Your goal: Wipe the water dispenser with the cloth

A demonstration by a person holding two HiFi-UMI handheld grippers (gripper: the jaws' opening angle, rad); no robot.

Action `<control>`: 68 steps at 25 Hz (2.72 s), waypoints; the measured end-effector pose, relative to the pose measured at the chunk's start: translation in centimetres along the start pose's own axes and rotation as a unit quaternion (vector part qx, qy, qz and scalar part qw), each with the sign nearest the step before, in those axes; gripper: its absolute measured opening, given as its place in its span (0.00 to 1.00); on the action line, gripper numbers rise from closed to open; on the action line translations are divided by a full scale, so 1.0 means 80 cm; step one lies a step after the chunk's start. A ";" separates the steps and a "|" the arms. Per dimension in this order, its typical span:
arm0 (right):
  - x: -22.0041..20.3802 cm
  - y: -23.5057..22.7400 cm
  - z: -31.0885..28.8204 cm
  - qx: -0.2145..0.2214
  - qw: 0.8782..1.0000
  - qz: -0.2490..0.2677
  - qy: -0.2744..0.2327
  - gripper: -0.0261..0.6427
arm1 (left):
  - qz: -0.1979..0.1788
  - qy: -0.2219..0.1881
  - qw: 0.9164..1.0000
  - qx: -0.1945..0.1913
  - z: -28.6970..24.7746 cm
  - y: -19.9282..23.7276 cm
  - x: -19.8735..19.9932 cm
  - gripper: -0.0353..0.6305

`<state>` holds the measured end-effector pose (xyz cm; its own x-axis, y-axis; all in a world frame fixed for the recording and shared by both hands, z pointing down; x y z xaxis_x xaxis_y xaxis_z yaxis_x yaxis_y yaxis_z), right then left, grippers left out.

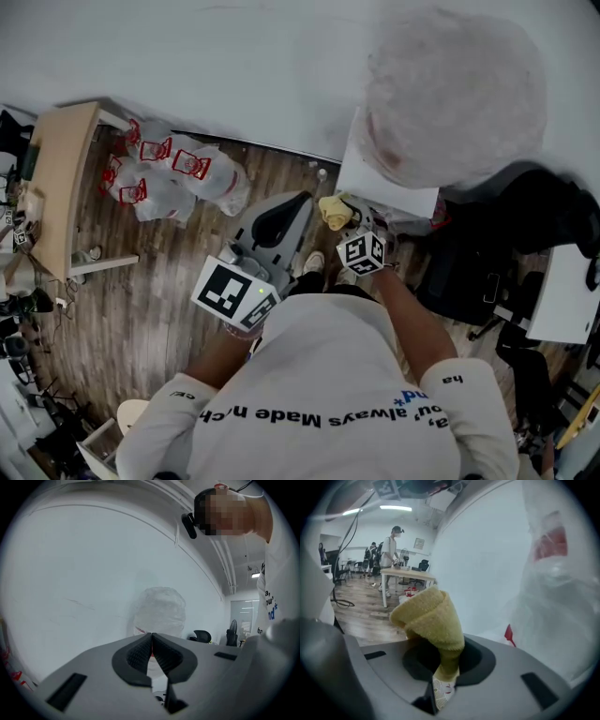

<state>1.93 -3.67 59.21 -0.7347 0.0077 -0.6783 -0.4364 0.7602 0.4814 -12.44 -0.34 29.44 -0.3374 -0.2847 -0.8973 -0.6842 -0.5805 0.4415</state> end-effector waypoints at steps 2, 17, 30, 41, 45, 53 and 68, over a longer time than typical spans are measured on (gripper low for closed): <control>0.003 0.010 -0.014 0.002 0.999 0.044 0.008 0.13 | 0.000 0.000 1.000 0.005 0.004 0.004 0.001 0.08; -0.031 0.017 -0.051 0.000 0.981 0.176 0.076 0.13 | 0.000 -0.001 1.000 0.011 0.010 0.022 0.010 0.08; -0.058 0.018 -0.033 -0.020 0.978 0.181 0.100 0.13 | -0.002 0.002 1.000 -0.003 -0.006 0.014 0.010 0.08; -0.086 0.006 -0.005 -0.037 0.982 0.141 0.118 0.13 | -0.003 0.008 1.000 -0.023 -0.025 -0.004 0.004 0.08; -0.097 0.004 0.006 -0.044 0.982 0.133 0.124 0.13 | -0.004 0.014 0.999 -0.031 -0.030 -0.011 -0.001 0.08; -0.120 -0.006 0.027 -0.052 0.980 0.131 0.139 0.13 | -0.005 0.022 0.999 -0.046 -0.045 -0.023 -0.006 0.08; -0.166 -0.022 0.075 -0.074 0.974 0.131 0.168 0.13 | -0.006 0.027 0.997 -0.069 -0.064 -0.042 -0.014 0.08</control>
<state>15.57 -1.23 64.00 -0.9483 -0.0432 -0.3144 -0.2636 0.6590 0.7044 -6.45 -1.95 28.91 -0.2909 -0.3156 -0.9032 -0.5922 -0.6821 0.4291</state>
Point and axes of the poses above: the fingertips, and each gripper's own axes: z backward along the fingers, y to its left, x out of its top, the point moved 7 cm from there along z, backward along the fingers, and after that the axes turned 12 degrees about z, right-handed, at the moved point
